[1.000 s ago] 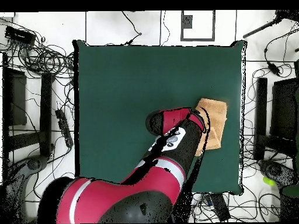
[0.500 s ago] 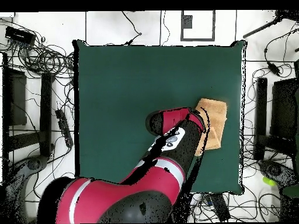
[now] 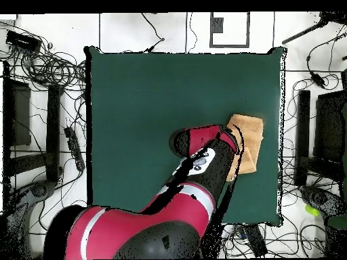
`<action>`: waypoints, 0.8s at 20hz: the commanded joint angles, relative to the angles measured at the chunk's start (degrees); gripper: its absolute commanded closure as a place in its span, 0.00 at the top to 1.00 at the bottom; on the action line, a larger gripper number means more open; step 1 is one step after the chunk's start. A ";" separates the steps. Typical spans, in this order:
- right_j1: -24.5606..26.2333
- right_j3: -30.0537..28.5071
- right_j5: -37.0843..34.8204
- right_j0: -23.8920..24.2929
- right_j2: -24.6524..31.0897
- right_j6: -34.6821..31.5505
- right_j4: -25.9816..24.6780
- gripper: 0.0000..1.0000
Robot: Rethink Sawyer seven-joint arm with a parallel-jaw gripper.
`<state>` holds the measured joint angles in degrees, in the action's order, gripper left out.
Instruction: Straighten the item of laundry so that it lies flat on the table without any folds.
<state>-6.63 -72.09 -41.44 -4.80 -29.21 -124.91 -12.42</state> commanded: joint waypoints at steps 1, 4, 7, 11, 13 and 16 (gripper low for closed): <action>10.13 -8.86 -6.66 -2.06 10.69 -8.29 4.16 0.00; 10.04 -9.22 -3.95 -2.37 10.34 -9.24 4.02 0.00; 10.02 -9.06 -3.50 -1.93 10.65 -8.47 4.22 0.00; 10.37 -8.50 -3.62 -1.48 11.05 -7.49 4.06 0.00; 10.32 -8.41 -3.56 -0.97 11.55 -6.16 3.73 0.00; 10.41 -8.32 -3.12 -0.90 11.56 -5.87 3.46 0.00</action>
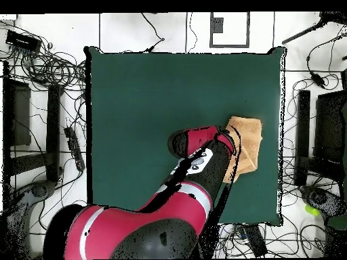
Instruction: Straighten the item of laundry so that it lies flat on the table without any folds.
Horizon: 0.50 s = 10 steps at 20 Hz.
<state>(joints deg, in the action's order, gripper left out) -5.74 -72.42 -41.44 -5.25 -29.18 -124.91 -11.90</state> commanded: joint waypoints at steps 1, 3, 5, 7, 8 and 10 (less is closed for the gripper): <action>9.53 -8.03 -2.89 -0.39 11.54 -5.97 2.97 0.00; 9.44 -8.21 -2.34 -0.26 11.57 -6.39 3.18 0.00; 9.12 -8.63 -1.81 -0.13 11.57 -7.33 3.73 0.00; 8.58 -9.13 -1.44 -0.15 11.53 -8.72 4.59 0.00; 8.21 -9.43 -1.28 0.08 11.86 -8.88 5.02 0.00; 7.27 -10.27 -0.52 1.11 13.45 -8.74 6.49 0.00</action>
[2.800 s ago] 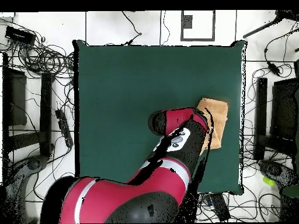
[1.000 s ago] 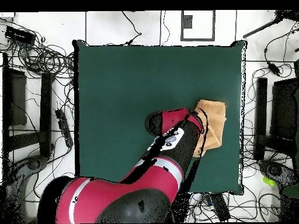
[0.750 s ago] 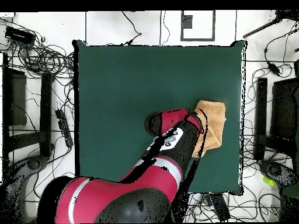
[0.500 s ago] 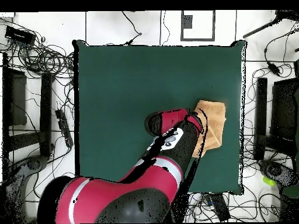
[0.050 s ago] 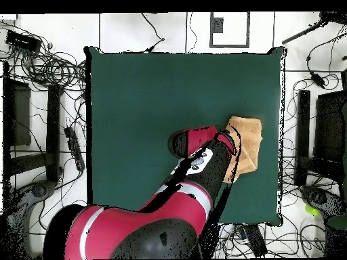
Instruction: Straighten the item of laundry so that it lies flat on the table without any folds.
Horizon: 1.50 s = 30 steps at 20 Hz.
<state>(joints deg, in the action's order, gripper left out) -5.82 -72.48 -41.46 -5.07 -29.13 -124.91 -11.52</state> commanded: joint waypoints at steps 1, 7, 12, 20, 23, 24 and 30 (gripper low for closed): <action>6.82 -10.70 -0.02 1.49 14.31 -8.64 6.93 0.00; 2.98 -15.86 6.87 5.97 20.73 -10.86 14.32 0.00; 3.63 -13.25 5.60 1.52 17.39 -13.05 14.78 0.00; 4.95 -10.81 3.00 -0.36 16.72 -13.42 15.91 0.00; 6.60 -7.98 2.50 -2.81 14.66 -11.98 13.32 0.00; 7.39 -6.74 2.70 -4.22 13.38 -11.50 11.86 0.00; 10.99 -3.42 3.80 -10.62 8.33 -13.57 10.29 0.00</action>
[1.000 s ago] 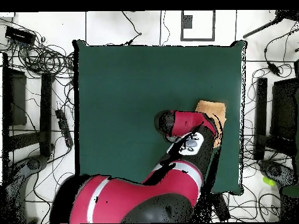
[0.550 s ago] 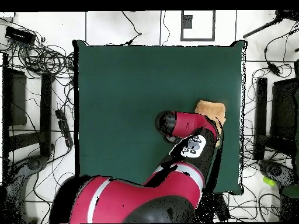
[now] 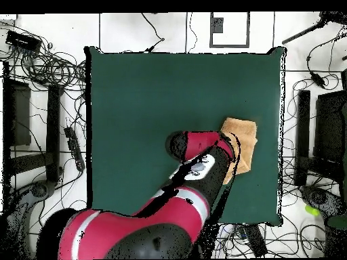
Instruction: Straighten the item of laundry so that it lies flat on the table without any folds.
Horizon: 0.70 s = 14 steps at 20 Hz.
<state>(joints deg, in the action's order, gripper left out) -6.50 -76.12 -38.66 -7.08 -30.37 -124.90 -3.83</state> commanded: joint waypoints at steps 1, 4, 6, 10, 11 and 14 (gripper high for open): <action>11.79 0.12 1.98 -9.00 9.68 -14.22 3.15 0.00; 12.38 0.98 2.17 -10.48 9.47 -14.88 4.42 0.00; 12.69 1.69 1.59 -11.21 9.37 -15.13 5.41 0.00; 13.00 2.58 0.70 -12.30 9.33 -15.54 7.21 0.00; 13.02 2.64 0.68 -12.53 9.30 -15.86 7.69 0.00; 12.90 2.59 0.97 -12.70 9.34 -16.27 8.71 0.00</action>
<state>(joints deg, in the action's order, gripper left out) -1.49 -74.90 -38.70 -16.17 -35.50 -124.90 -4.27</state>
